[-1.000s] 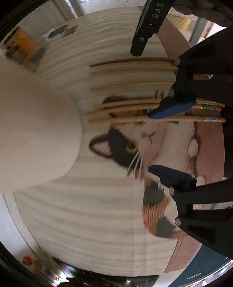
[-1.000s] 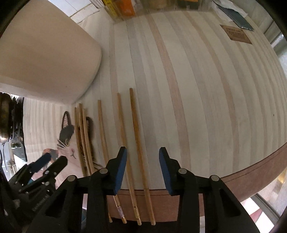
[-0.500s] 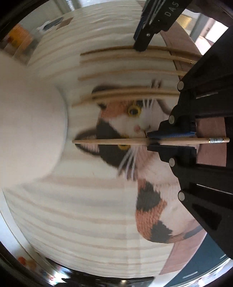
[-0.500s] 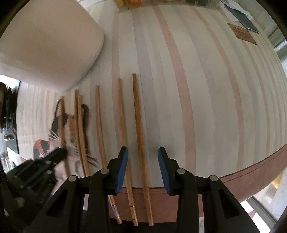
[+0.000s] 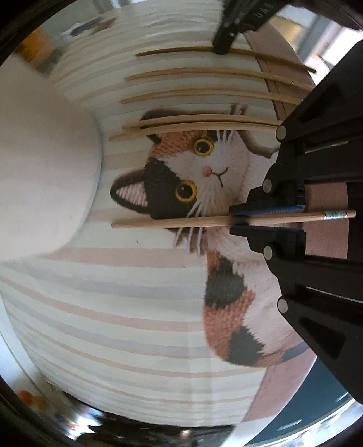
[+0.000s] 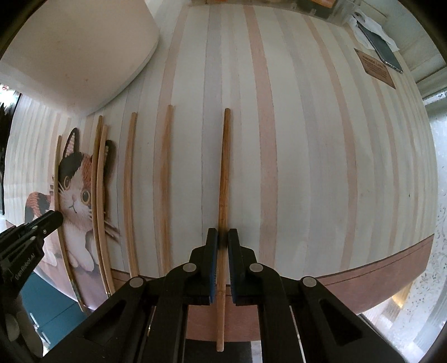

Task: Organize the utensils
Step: 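Grasp a third wooden chopstick with the left tool while the right tool grasps one too, then lift the left tool's chopstick toward the cream holder while the right tool lifts its chopstick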

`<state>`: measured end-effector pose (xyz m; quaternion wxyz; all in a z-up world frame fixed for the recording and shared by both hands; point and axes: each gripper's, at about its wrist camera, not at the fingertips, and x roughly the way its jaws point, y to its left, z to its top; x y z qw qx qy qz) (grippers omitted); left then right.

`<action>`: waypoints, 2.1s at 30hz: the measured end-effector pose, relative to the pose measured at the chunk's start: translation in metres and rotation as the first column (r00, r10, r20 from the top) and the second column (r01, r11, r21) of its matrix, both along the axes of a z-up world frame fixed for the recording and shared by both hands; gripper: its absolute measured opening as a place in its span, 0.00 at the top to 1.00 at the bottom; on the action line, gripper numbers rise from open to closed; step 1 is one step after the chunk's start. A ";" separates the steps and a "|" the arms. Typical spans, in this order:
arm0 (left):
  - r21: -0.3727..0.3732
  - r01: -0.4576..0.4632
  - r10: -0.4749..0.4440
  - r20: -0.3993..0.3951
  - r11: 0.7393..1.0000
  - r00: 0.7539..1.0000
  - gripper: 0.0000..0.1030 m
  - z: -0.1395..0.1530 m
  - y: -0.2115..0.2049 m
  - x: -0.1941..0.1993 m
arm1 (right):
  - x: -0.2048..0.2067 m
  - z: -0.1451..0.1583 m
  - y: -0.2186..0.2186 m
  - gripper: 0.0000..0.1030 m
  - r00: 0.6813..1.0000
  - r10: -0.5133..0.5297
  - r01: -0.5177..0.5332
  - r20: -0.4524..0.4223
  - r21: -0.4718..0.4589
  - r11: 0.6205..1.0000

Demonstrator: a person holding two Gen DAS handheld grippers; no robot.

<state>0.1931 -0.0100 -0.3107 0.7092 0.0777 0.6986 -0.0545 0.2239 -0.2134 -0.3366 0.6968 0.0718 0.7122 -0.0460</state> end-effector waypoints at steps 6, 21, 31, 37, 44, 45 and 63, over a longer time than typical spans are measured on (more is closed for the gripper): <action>-0.019 -0.054 0.054 -0.003 0.998 0.999 0.95 0.004 -0.011 0.007 | 0.008 -0.004 0.014 0.92 0.999 0.039 -0.039 -0.002 -0.033 0.999; -0.030 -0.165 0.164 -0.038 0.986 0.986 0.92 0.003 0.017 0.017 | 0.003 0.001 0.027 0.92 0.997 0.081 -0.081 -0.006 -0.023 0.996; -0.001 -0.116 0.116 -0.024 0.993 0.993 0.92 0.002 0.007 0.041 | 0.015 -0.003 0.024 0.92 0.996 0.085 -0.086 -0.009 -0.027 0.996; 0.033 -0.094 0.094 0.006 0.995 0.996 0.96 0.001 -0.006 0.052 | 0.021 -0.004 0.028 0.92 0.997 0.075 -0.075 0.004 -0.041 0.996; 0.023 -0.114 0.112 0.091 0.993 0.990 0.96 0.029 0.000 0.055 | 0.020 0.008 0.009 0.93 0.998 0.021 -0.019 0.064 -0.027 0.999; 0.020 -0.120 0.117 0.110 0.993 0.987 0.96 0.036 0.003 0.055 | 0.019 0.011 0.006 0.93 0.997 0.016 -0.014 0.074 -0.024 1.000; -0.100 -0.204 0.226 0.469 0.974 0.854 0.96 0.170 0.044 0.046 | 0.019 0.114 -0.018 0.93 0.912 -0.083 0.063 0.402 0.063 0.996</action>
